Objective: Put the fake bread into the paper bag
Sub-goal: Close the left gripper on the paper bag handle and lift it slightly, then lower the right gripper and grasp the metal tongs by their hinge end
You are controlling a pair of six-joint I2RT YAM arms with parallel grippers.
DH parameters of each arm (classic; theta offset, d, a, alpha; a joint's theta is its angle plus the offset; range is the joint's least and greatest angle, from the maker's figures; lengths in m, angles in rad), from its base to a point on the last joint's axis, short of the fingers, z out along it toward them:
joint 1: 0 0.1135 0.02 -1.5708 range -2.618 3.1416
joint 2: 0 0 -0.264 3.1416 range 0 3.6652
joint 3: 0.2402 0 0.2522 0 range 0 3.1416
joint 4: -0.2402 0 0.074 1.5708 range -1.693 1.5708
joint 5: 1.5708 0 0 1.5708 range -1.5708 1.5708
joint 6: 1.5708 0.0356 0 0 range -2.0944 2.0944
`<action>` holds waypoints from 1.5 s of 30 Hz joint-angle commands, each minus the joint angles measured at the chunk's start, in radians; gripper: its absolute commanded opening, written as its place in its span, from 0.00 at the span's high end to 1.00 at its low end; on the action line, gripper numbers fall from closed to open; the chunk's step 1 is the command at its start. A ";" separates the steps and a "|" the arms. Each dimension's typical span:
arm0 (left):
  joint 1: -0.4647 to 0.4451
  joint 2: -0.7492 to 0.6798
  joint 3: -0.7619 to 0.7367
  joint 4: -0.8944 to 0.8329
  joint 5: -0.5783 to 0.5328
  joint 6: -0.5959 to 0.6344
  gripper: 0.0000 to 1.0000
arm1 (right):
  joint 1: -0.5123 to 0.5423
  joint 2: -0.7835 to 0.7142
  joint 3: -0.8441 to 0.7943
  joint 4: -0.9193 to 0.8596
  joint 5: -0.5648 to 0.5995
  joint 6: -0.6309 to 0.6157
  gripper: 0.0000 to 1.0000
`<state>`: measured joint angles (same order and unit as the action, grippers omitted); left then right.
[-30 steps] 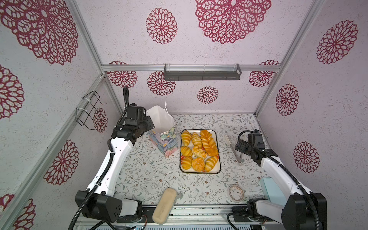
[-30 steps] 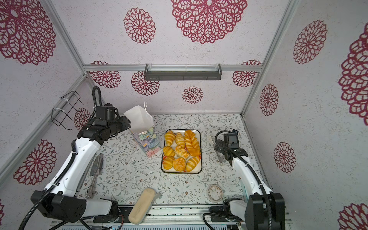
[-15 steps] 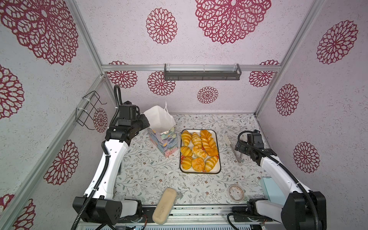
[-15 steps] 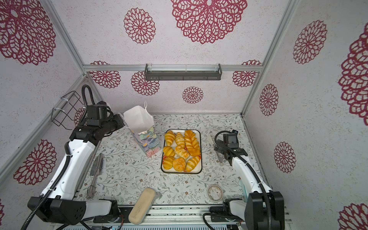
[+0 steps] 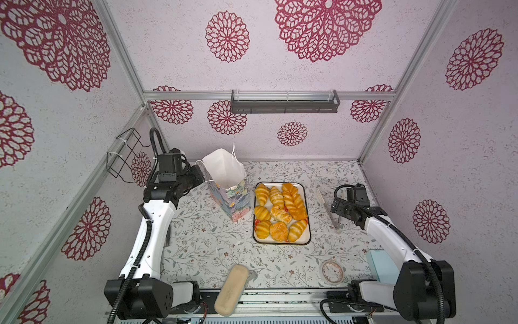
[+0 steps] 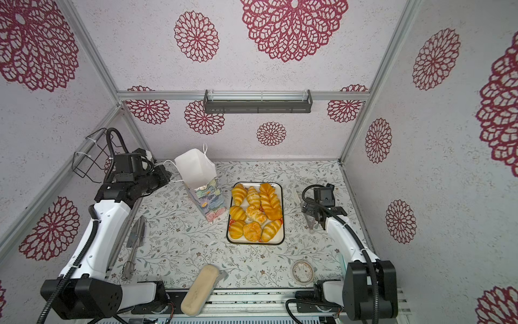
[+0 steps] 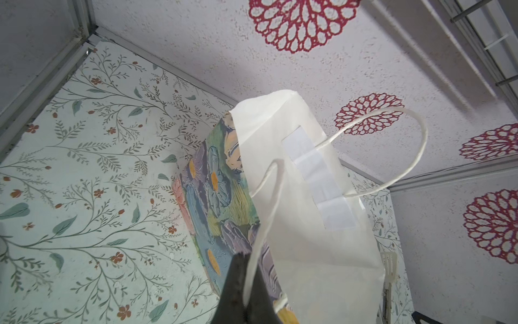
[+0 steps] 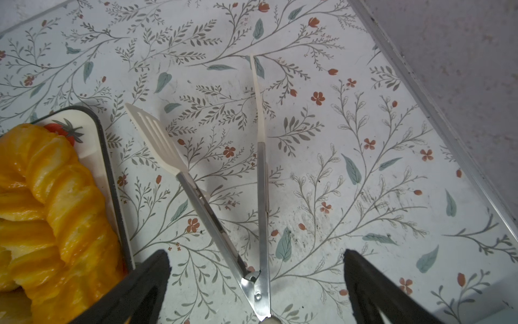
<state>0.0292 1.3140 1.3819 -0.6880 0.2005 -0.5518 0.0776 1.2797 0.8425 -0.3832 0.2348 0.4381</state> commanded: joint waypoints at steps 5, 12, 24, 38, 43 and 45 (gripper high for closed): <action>0.034 0.011 0.018 0.019 0.043 0.030 1.00 | -0.029 0.077 0.022 0.032 -0.084 -0.050 0.01; 0.069 0.038 0.039 0.004 0.078 0.038 1.00 | -0.029 0.182 0.057 0.055 -0.112 -0.082 0.01; 0.071 0.052 0.059 -0.013 0.107 0.054 1.00 | -0.019 0.307 0.076 0.089 -0.160 -0.117 0.01; 0.069 0.047 0.049 -0.022 0.116 0.059 1.00 | 0.021 0.421 0.139 0.042 -0.075 -0.147 0.01; 0.070 0.046 0.048 -0.024 0.116 0.057 1.00 | 0.021 0.444 0.144 0.046 -0.085 -0.152 0.03; 0.069 0.045 0.048 -0.025 0.116 0.059 1.00 | 0.021 0.448 0.143 0.043 -0.083 -0.149 0.05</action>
<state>0.0925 1.3602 1.4246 -0.7017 0.3065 -0.5011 0.0956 1.7260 0.9653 -0.3141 0.1310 0.3050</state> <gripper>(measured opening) 0.047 0.958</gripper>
